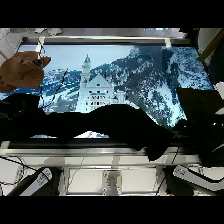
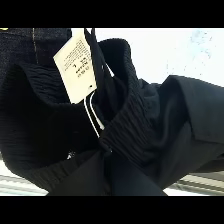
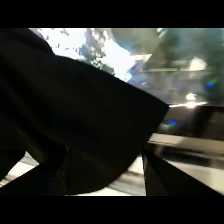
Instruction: Fold the clothes and pants, and hang the long-sleeved shirts on hangers.
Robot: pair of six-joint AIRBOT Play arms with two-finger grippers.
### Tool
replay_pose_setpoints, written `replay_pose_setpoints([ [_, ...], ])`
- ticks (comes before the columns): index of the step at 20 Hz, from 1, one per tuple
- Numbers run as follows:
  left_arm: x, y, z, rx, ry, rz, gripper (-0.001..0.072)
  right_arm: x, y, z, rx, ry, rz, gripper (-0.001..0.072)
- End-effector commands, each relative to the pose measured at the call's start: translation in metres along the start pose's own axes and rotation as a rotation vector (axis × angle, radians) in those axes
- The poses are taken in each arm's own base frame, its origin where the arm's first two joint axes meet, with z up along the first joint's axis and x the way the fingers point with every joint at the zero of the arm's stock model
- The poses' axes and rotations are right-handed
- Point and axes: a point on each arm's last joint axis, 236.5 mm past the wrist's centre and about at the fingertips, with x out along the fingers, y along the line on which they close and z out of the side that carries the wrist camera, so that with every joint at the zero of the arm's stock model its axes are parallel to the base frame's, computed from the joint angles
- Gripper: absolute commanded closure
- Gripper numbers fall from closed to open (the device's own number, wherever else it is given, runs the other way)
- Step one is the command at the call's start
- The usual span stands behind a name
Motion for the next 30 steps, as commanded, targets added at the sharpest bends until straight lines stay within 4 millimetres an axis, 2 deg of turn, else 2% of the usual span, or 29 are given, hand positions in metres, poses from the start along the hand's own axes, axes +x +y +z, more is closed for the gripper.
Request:
replay_pose_setpoints([
  [1,0.0,0.001,0.001,-0.001,-0.004,0.001,0.0688,0.023,-0.01,0.0,0.033,-0.071,0.028,0.0229],
  [6,0.0,0.001,0.001,-0.001,-0.004,0.002,0.0688,0.023,-0.025,-0.009,0.0,-0.03,-0.037,0.023],
  [9,0.0,0.001,0.001,-0.001,-0.004,0.002,0.0687,0.022,-0.025,-0.008,0.0,-0.032,-0.039,0.023],
  [11,0.0,0.001,0.001,-0.001,-0.004,0.002,0.0687,0.023,-0.027,-0.006,0.001,-0.044,-0.047,0.0269],
  [14,0.0,0.001,0.001,-0.001,-0.004,0.001,0.0687,0.024,-0.02,0.007,0.02,-0.093,-0.011,0.0269],
  [16,0.0,0.001,0.001,-0.001,-0.004,0.001,0.0687,0.031,-0.014,0.011,0.043,-0.109,0.035,0.0269],
  [20,0.0,0.001,0.001,-0.001,-0.004,0.001,0.0687,0.052,-0.012,-0.004,0.073,-0.053,0.081,0.0273],
  [21,0.0,0.001,0.001,-0.001,-0.004,0.001,0.0687,0.052,-0.01,0.0,0.08,-0.069,0.093,0.0391],
  [22,0.0,0.001,0.002,-0.001,-0.012,0.003,0.0687,0.049,-0.004,0.007,0.07,-0.093,0.12,0.059],
  [23,0.0,0.002,0.006,-0.001,-0.025,0.006,0.0687,0.045,0.008,0.014,0.042,-0.12,0.167,0.0697],
  [26,-0.001,0.004,0.013,-0.001,-0.058,0.014,0.0687,0.017,0.046,0.046,-0.008,-0.231,0.316,0.0702],
  [28,-0.002,0.004,0.015,-0.001,-0.067,0.016,0.0687,-0.013,0.063,0.066,-0.062,-0.304,0.343,0.0703],
  [30,-0.009,0.006,0.034,-0.027,-0.153,0.025,0.0687,-0.051,0.073,0.088,-0.123,-0.391,0.312,0.0703],
])
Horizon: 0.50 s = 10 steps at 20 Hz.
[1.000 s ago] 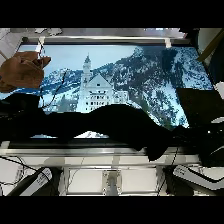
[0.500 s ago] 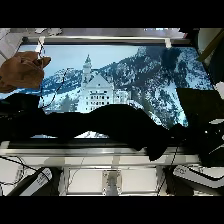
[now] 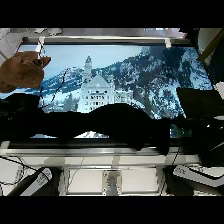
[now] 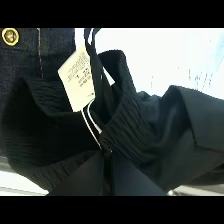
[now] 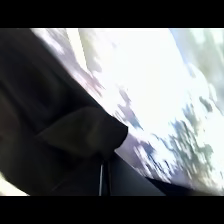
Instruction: Fold the clothes and pants, and hang the long-sleeved shirts on hangers.
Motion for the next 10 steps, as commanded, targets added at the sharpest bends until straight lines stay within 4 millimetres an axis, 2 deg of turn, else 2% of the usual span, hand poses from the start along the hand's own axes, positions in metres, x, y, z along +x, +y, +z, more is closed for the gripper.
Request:
replay_pose_setpoints([
  [1,-0.013,0.0,0.038,-0.042,-0.166,0.003,0.0688,-0.044,0.046,0.057,-0.105,-0.154,0.031,0.0703],
  [3,-0.046,-0.01,0.093,-0.072,-0.422,-0.04,0.0687,-0.08,0.069,0.092,-0.167,-0.249,-0.011,0.0703],
  [5,-0.101,-0.009,0.149,-0.11,-0.733,-0.047,0.0688,-0.117,0.089,0.128,-0.22,-0.359,-0.065,0.0703],
  [6,-0.125,-0.003,0.167,-0.141,-0.856,-0.036,0.0689,-0.135,0.097,0.145,-0.231,-0.424,-0.088,0.0703],
  [7,-0.134,0.001,0.173,-0.18,-0.901,-0.038,0.0689,-0.151,0.104,0.162,-0.247,-0.493,-0.113,0.0703],
  [9,-0.117,0.001,0.171,-0.19,-0.847,-0.045,0.0689,-0.164,0.111,0.182,-0.258,-0.572,-0.148,0.0703],
  [10,-0.105,0.002,0.17,-0.193,-0.816,-0.048,0.0689,-0.162,0.113,0.187,-0.269,-0.583,-0.158,0.0703],
])
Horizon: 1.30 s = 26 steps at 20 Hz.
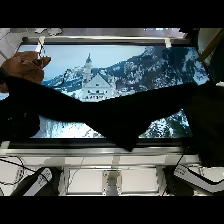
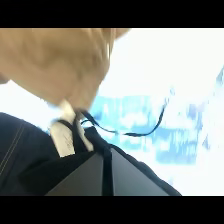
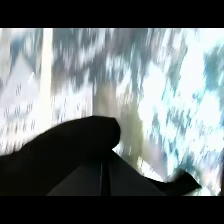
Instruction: Fold the clothes and pants, and hang the long-sleeved shirts on hangers.
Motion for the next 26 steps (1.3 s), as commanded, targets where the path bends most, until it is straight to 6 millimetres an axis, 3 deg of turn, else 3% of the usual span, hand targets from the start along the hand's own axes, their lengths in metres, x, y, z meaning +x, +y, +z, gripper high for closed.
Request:
replay_pose_setpoints([
  [1,0.014,0.006,0.018,-0.066,-0.075,0.006,0.0689,-0.003,0.005,0.042,-0.036,-0.117,-0.064,0.0703],
  [4,0.034,0.038,0.005,-0.234,-0.041,0.071,0.069,0.009,-0.013,0.044,-0.01,-0.116,-0.134,0.0704],
  [7,0.038,0.053,-0.026,-0.168,0.086,0.138,0.0689,0.012,-0.013,0.033,-0.005,-0.07,-0.13,0.0704],
  [9,0.028,0.069,-0.058,-0.098,0.226,0.213,0.0689,0.011,-0.012,0.005,-0.024,0.051,-0.125,0.0704],
  [12,-0.01,0.107,-0.099,0.016,0.439,0.386,0.0689,-0.011,-0.012,-0.033,-0.091,0.208,-0.184,0.0705],
  [14,-0.039,0.125,-0.096,0.074,0.462,0.481,0.069,-0.034,0.003,-0.029,-0.151,0.173,-0.221,0.0704],
  [18,-0.076,0.127,-0.071,0.178,0.386,0.514,0.069,-0.094,0.037,-0.017,-0.273,0.081,-0.329,0.0705],
  [21,-0.085,0.142,-0.065,0.217,0.384,0.582,0.069,-0.114,0.028,-0.034,-0.251,0.142,-0.419,0.0704],
  [23,-0.071,0.15,-0.08,0.2,0.448,0.579,0.069,-0.107,0.009,-0.062,-0.185,0.243,-0.437,0.0705],
  [26,-0.037,0.16,-0.117,0.186,0.602,0.56,0.069,-0.071,-0.027,-0.159,-0.034,0.507,-0.392,0.0705],
])
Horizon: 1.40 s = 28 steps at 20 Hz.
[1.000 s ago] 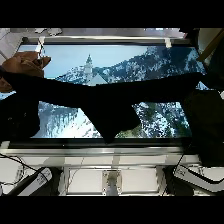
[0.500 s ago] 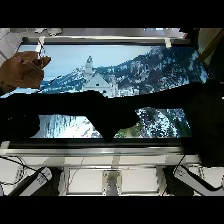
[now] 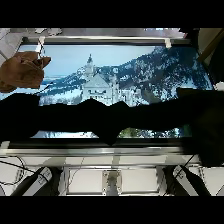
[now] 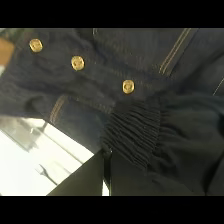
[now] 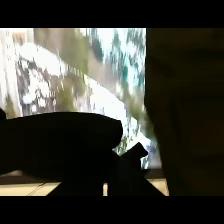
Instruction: Fold the clothes and pants, and hang the long-sleeved shirts on hangers.
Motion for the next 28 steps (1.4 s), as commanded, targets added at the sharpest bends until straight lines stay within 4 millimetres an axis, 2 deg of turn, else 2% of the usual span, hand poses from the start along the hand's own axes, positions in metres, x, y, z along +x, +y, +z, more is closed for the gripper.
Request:
replay_pose_setpoints([
  [1,0.044,-0.011,-0.019,0.042,0.152,-0.003,0.069,0.063,-0.012,-0.095,0.092,0.301,0.015,0.0705],
  [3,0.064,-0.018,-0.031,0.06,0.226,-0.011,0.0689,0.093,-0.01,-0.149,0.136,0.453,0.044,0.0703],
  [4,0.07,-0.02,-0.034,0.065,0.243,-0.013,0.069,0.099,-0.006,-0.16,0.151,0.485,0.064,0.0693],
  [5,0.072,-0.021,-0.034,0.066,0.244,-0.014,0.069,0.101,-0.001,-0.158,0.161,0.476,0.088,0.057],
  [6,0.072,-0.021,-0.033,0.067,0.24,-0.013,0.0689,0.101,0.01,-0.14,0.187,0.413,0.132,0.0373],
  [7,0.071,-0.02,-0.032,0.066,0.237,-0.012,0.0689,0.099,0.025,-0.106,0.214,0.298,0.196,0.0348],
  [9,0.069,-0.02,-0.031,0.064,0.232,-0.013,0.0689,0.094,0.047,-0.032,0.263,0.035,0.303,0.0403],
  [10,0.068,-0.02,-0.031,0.063,0.231,-0.013,0.0689,0.099,0.052,-0.015,0.259,-0.013,0.31,0.0404],
  [12,0.068,-0.02,-0.031,0.064,0.231,-0.013,0.0689,0.13,0.075,-0.03,0.25,0.124,0.359,0.0398],
  [15,0.068,-0.021,-0.032,0.06,0.236,-0.019,0.0689,0.191,0.13,-0.063,0.203,0.348,0.484,0.0359],
  [17,0.067,-0.021,-0.035,0.06,0.249,-0.02,0.0689,0.224,0.164,-0.073,0.173,0.386,0.566,0.0359],
  [19,0.066,-0.021,-0.04,0.06,0.269,-0.019,0.0689,0.245,0.187,-0.08,0.197,0.413,0.63,0.0358],
  [22,0.066,-0.021,-0.041,0.06,0.274,-0.019,0.0689,0.255,0.209,-0.08,0.23,0.412,0.729,0.0358],
  [28,0.065,-0.021,-0.044,0.061,0.284,-0.019,0.0688,0.266,0.221,-0.087,0.137,0.47,0.686,0.0373],
])
